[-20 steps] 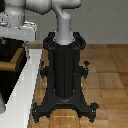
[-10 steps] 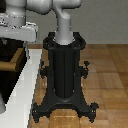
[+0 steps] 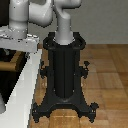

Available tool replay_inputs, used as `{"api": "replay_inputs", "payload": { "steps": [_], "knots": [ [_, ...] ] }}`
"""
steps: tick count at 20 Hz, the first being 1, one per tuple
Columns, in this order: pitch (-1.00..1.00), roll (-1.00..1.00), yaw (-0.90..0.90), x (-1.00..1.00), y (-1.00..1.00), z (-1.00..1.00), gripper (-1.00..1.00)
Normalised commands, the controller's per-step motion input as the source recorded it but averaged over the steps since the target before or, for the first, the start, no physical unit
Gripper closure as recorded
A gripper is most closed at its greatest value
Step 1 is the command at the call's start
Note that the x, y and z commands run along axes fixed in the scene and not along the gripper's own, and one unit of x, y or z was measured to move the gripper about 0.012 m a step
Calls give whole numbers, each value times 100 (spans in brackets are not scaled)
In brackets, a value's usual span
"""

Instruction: Open the door by pressing down and pulling on the handle.

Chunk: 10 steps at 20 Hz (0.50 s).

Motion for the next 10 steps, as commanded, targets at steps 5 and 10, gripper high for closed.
{"api": "replay_inputs", "payload": {
  "steps": [5,10],
  "knots": [
    [0,0,0,0,-20,-40,-100],
    [0,0,0,0,0,-20,-100]
  ]
}}
